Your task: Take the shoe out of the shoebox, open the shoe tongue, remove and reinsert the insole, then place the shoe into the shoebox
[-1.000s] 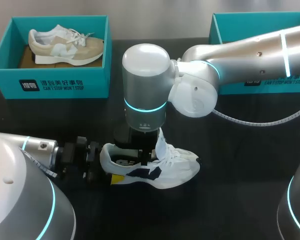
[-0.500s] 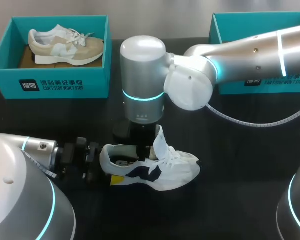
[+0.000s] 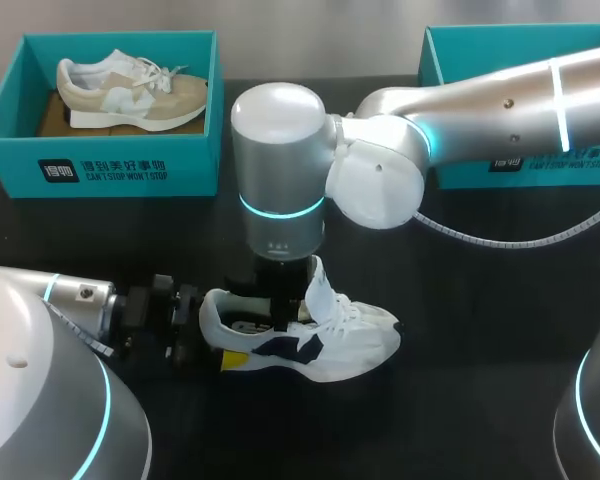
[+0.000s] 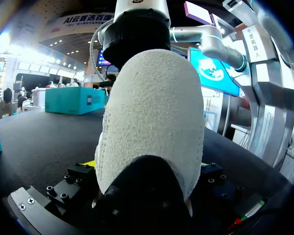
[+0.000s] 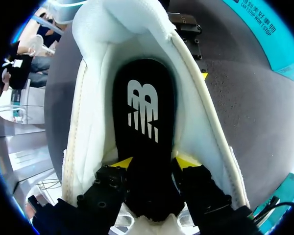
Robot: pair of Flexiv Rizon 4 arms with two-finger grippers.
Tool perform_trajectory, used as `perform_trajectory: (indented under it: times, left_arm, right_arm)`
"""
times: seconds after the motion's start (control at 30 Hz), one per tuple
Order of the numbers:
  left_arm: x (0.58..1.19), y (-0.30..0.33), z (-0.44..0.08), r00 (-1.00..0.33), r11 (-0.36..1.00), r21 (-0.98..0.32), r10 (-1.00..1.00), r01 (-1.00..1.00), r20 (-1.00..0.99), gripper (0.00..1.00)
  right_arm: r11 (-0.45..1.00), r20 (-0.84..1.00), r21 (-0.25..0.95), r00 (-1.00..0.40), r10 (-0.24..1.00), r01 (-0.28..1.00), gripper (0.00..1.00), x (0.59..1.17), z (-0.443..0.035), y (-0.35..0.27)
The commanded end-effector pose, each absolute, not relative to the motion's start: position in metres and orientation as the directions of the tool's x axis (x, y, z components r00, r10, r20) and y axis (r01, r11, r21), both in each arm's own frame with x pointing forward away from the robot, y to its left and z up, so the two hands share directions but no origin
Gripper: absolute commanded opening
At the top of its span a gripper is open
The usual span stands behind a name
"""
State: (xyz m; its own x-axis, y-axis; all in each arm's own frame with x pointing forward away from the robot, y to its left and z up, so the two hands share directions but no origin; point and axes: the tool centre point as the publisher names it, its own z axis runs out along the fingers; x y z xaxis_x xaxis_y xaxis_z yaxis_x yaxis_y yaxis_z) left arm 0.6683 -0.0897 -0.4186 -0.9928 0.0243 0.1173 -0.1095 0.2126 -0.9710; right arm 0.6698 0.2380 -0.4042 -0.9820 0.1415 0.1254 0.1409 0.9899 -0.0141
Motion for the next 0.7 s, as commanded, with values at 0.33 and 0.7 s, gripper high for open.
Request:
perform_trajectory:
  times: [0.33,0.7]
  left_arm:
    - [0.672,-0.090,-0.423,-0.993,0.213,-0.971,0.019,-0.112,0.118,0.00]
    - [0.672,-0.090,-0.423,-0.993,0.213,-0.971,0.019,-0.112,0.118,0.00]
  right_arm:
    - [0.989,0.116,-0.002,-0.982,0.146,0.147,0.47,0.628,-0.418,0.247]
    - [0.986,0.068,-0.008,-0.984,0.164,0.164,0.47,0.625,-0.404,0.247]
